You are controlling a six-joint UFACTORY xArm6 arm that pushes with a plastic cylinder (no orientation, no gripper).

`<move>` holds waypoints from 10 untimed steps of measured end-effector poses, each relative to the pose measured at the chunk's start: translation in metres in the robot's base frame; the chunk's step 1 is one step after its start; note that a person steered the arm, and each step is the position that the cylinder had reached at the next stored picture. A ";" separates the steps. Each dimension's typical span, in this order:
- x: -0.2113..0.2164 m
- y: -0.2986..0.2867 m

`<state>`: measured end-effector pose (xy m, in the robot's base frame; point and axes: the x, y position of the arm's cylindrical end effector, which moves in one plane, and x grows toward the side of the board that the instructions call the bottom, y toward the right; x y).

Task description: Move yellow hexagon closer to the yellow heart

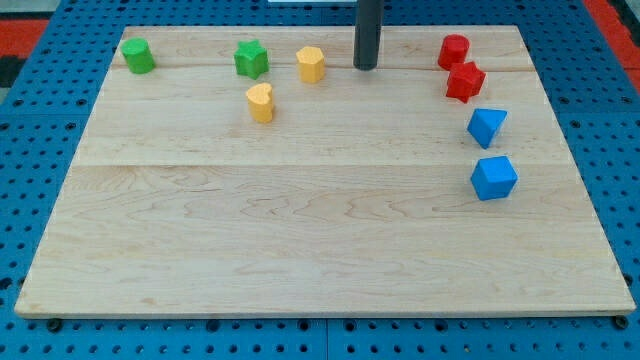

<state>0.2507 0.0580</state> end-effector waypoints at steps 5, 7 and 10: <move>0.027 -0.071; 0.018 -0.117; 0.035 -0.127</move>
<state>0.2856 -0.0694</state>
